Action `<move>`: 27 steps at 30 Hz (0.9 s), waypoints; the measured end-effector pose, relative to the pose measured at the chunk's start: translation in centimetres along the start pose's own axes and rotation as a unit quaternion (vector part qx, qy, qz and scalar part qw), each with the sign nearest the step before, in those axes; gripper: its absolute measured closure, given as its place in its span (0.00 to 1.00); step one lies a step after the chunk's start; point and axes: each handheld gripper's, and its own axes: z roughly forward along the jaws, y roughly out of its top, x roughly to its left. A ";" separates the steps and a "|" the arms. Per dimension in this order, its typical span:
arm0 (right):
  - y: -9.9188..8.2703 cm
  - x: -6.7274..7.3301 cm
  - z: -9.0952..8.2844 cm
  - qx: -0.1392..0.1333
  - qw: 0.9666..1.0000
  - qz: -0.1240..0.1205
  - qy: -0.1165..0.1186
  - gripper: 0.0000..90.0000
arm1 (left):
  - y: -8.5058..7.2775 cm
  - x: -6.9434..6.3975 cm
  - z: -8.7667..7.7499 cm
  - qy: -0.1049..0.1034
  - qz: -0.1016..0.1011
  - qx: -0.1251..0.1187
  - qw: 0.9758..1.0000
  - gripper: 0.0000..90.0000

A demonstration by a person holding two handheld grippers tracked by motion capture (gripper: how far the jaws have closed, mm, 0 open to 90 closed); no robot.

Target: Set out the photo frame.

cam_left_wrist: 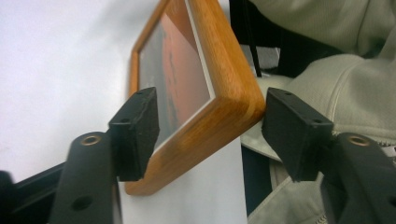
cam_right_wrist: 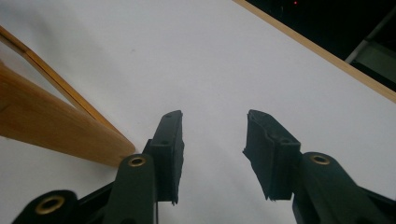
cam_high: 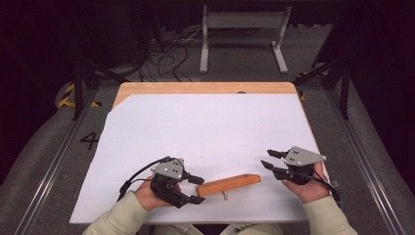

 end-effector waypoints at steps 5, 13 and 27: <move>-0.3 0.1 -0.1 0.007 1.000 0.014 0.011 0.70 | 0.2 -0.1 -1.7 0.020 0.012 -0.059 0.998 0.33; -0.8 0.5 -0.2 0.040 0.997 0.038 0.059 0.90 | -0.5 0.7 -3.4 0.154 -0.032 -0.113 0.981 0.30; -1.4 1.6 1.9 0.120 0.982 0.024 0.147 1.00 | -1.9 1.9 -3.8 0.304 -0.046 -0.091 0.947 0.28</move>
